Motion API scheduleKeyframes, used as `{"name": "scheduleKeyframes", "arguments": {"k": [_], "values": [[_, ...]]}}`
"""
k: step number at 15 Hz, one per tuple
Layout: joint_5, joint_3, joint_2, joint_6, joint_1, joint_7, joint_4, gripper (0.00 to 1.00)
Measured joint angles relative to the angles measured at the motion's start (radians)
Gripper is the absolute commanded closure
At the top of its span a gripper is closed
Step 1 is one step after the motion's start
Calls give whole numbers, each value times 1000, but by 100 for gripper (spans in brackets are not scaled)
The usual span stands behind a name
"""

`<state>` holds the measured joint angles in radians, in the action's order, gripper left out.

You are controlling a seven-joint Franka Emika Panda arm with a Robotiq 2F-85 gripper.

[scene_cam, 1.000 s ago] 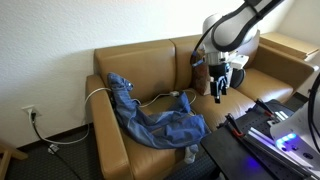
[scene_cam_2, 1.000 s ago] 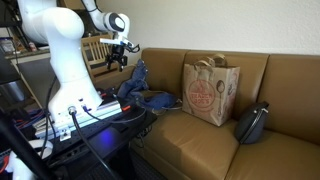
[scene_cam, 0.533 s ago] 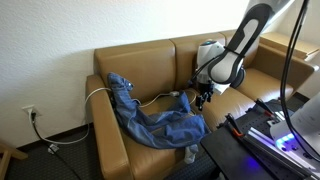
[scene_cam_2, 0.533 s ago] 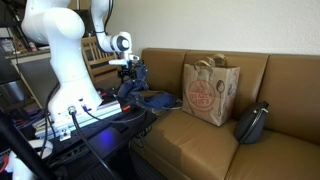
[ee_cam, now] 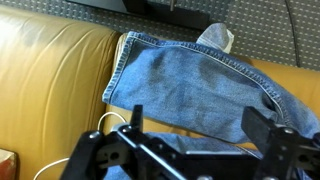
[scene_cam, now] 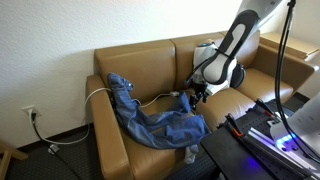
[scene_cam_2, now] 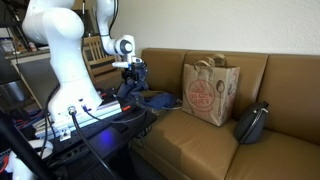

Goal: Fold the trouser

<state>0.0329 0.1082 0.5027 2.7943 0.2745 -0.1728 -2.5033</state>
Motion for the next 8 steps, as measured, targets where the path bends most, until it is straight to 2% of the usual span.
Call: {"name": "scheduleKeyframes", "arguments": {"k": [2, 3, 5, 8], "values": [[14, -30, 14, -16, 29, -31, 11, 0], [32, -59, 38, 17, 55, -63, 28, 0], [87, -156, 136, 159, 143, -143, 88, 0], [44, -272, 335, 321, 276, -222, 224, 0]]}}
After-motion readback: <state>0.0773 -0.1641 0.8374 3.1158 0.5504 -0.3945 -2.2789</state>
